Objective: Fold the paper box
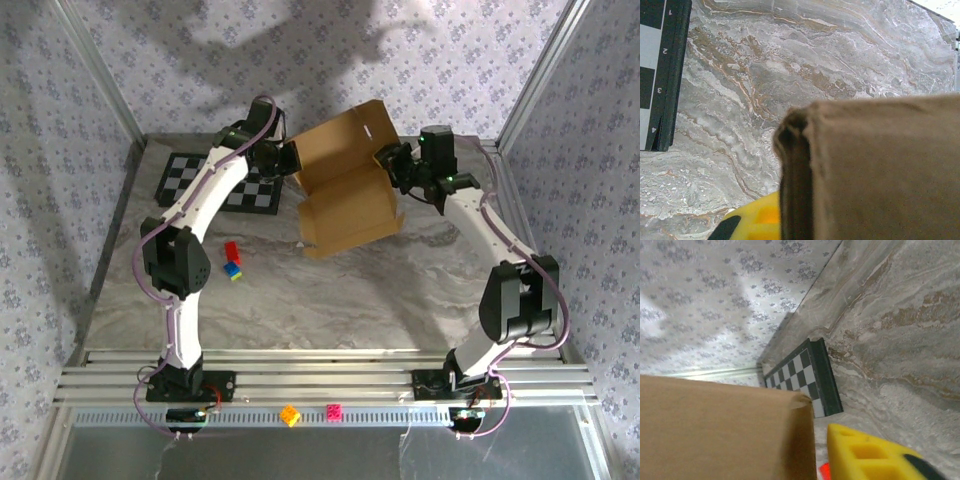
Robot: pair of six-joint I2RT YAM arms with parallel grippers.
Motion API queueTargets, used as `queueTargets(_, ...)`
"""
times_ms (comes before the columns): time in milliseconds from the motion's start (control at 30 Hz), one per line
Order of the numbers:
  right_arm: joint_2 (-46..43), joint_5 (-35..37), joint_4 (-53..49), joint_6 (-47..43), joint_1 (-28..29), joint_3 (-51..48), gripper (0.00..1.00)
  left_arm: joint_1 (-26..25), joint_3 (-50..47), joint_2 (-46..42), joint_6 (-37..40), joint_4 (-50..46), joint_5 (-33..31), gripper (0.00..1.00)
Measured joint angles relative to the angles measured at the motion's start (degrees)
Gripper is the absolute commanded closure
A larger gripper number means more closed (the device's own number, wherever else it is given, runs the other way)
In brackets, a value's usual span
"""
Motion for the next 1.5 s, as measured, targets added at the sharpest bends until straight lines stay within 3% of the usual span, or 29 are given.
queueTargets(100, 0.7, 1.0, -3.5, -2.0, 0.4, 2.4, 0.99, 0.4, 0.0, 0.0, -0.4, 0.1, -0.4, 1.00)
queueTargets(333, 1.8, 5.5, -12.1, -7.4, 2.3, 7.9, 1.00, 0.5, 0.0, 0.0, -0.7, -0.2, -0.4, 1.00)
queueTargets(367, 1.8, 6.1, -13.0, -8.3, 2.6, 8.5, 0.97, 0.5, 0.0, 0.0, -0.9, -0.3, -0.4, 1.00)
queueTargets(467, 1.8, 8.2, -16.2, -11.9, 3.5, 10.3, 0.64, 0.4, 0.2, 0.0, -1.0, -0.6, -0.2, 1.00)
queueTargets(533, 1.8, 9.2, -18.4, -15.3, 4.2, 11.7, 0.49, 0.3, 0.5, 0.0, -1.0, -1.2, -0.3, 1.00)
queueTargets(600, 1.2, 9.3, -19.5, -19.2, 4.5, 12.7, 0.42, 0.3, 1.3, 0.0, -0.9, -2.3, -0.3, 1.00)
queueTargets(733, -2.4, 2.5, -20.6, -26.5, 2.9, 14.0, 0.40, 0.4, 5.0, 0.9, 0.5, -5.6, -0.5, 1.00)
queueTargets(967, -11.6, -9.9, -14.5, -28.6, -9.9, 15.1, 0.62, 1.0, 6.6, 1.9, 4.5, -9.8, -0.2, 1.00)
queueTargets(1033, -12.0, -11.7, -11.0, -27.1, -13.4, 15.1, 0.62, 1.2, 6.8, 2.3, 5.7, -10.6, 0.4, 1.00)
queueTargets(1300, 4.8, -26.6, -3.6, -25.9, -15.1, 20.3, 0.65, 1.9, 7.8, 3.6, 9.4, -12.8, 4.4, 1.00)
queueTargets(1500, 12.6, -33.8, -4.8, -26.1, -14.3, 20.3, 0.51, 2.2, 8.0, 3.7, 10.6, -13.1, 6.3, 1.00)
